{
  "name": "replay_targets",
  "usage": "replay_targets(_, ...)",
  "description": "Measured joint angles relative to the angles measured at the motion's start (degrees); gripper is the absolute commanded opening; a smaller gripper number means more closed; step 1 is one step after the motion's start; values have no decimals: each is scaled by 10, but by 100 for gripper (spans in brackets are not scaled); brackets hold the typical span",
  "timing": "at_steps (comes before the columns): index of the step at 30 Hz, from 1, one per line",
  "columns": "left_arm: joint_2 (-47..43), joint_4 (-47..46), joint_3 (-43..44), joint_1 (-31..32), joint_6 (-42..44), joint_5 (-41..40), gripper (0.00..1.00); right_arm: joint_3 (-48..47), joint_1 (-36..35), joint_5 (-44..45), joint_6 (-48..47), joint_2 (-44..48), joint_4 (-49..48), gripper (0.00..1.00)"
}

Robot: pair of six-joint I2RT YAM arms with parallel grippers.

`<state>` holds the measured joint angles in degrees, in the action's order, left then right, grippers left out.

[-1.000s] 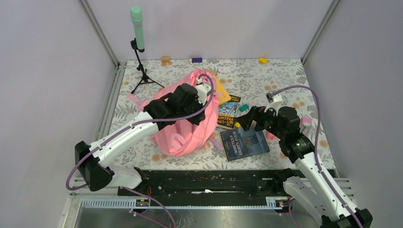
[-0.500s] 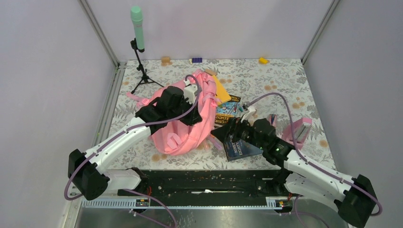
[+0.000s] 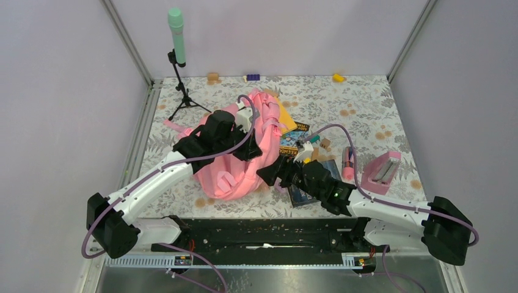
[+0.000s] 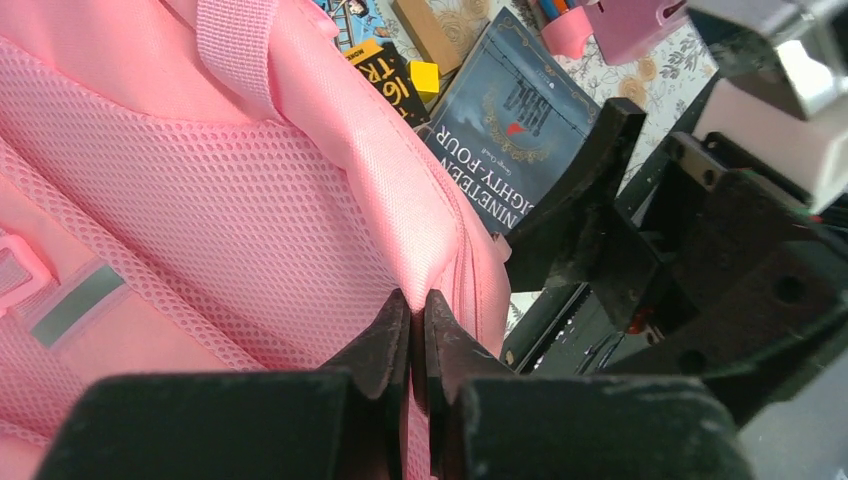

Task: Pack the student bag
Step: Adjust the student bag at the center of the board.

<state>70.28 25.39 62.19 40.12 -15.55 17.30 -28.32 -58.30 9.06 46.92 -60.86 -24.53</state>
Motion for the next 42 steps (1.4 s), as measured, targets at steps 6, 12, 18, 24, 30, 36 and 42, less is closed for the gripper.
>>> replay_targets(6, 0, -2, -1, -1, -4, 7, 0, -16, -1, 11, 5, -42, -14, 54)
replay_targets(12, 0, -12, -1, -5, 4, 14, 67, -27, -2, 44, -5, -48, -5, 15)
replay_targets(18, -6, -14, 28, 1, 26, 37, 99, -26, -1, 103, -26, -13, 68, 4)
replay_targets(24, -65, 7, 47, 1, 86, 22, 99, -27, 49, 117, -61, 61, 160, 0)
replay_targets(30, -129, 46, 47, 0, 148, 12, 99, -81, 114, 111, -112, 73, 276, 0)
replay_targets(36, -86, 61, 44, -1, 152, 54, 99, -163, 150, 87, -164, 46, 358, 0)
replay_targets(42, 9, 63, 44, -1, 103, 83, 99, -188, 174, 69, -188, 18, 385, 0)
